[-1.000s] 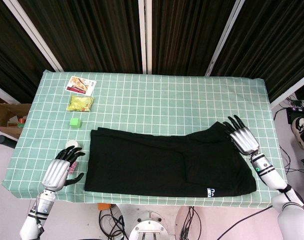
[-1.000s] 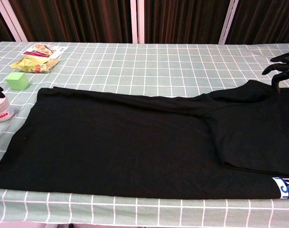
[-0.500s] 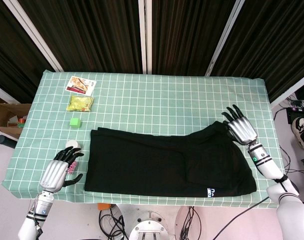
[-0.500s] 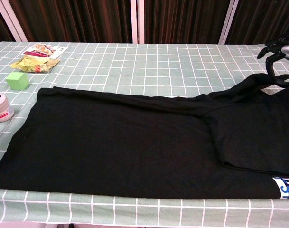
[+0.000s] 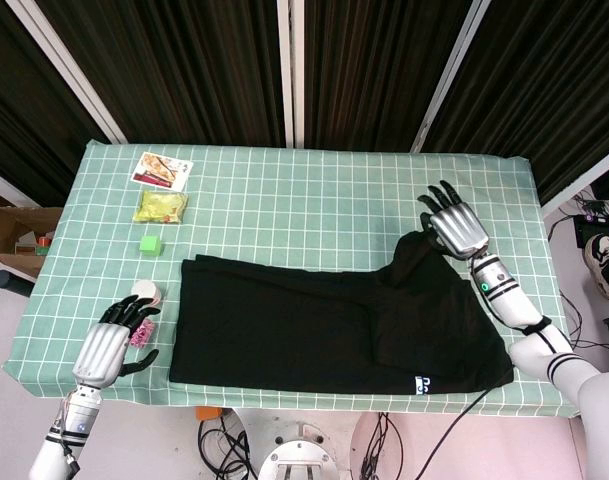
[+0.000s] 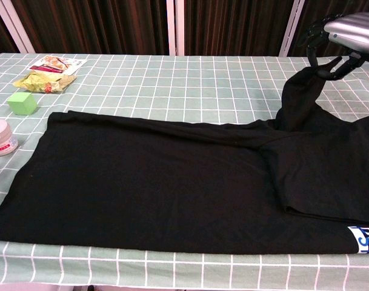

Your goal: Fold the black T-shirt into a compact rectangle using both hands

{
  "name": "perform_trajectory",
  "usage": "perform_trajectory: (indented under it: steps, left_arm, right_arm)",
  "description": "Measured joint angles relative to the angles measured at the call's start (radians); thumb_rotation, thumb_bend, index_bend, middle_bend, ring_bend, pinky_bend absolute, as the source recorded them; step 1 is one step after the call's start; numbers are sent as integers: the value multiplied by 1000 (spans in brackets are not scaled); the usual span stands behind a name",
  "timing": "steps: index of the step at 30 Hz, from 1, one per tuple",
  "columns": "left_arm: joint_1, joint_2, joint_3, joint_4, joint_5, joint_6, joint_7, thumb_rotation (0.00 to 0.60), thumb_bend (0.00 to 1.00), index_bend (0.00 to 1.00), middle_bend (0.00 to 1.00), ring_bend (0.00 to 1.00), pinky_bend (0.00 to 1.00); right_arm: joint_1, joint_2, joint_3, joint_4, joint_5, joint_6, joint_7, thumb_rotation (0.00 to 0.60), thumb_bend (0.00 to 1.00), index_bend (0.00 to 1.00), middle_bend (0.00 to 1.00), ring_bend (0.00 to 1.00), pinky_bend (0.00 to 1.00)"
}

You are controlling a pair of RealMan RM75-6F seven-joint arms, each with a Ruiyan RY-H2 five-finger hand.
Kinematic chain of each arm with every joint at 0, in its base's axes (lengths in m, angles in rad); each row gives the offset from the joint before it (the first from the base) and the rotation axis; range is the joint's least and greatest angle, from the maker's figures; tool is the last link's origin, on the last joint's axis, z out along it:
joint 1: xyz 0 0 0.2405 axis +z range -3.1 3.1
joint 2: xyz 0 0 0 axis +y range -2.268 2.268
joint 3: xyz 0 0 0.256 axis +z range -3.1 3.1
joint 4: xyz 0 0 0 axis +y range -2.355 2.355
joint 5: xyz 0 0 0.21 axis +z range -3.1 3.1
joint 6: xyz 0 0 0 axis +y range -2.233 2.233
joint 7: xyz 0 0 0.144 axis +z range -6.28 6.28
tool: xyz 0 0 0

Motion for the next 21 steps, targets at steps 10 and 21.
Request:
perform_trajectory:
  steps: [10, 21]
  left_arm:
    - [10, 9, 6, 7, 12, 11, -13, 600, 212, 255, 160, 107, 199]
    - [8, 5, 6, 16, 31, 14, -26, 600, 211, 255, 160, 107, 198]
  right_arm:
    - [-60, 217, 32, -491, 79, 33, -231, 600, 483, 663, 211, 45, 18]
    - [-198, 394, -20, -912, 103, 134, -552, 600, 477, 663, 211, 45, 3]
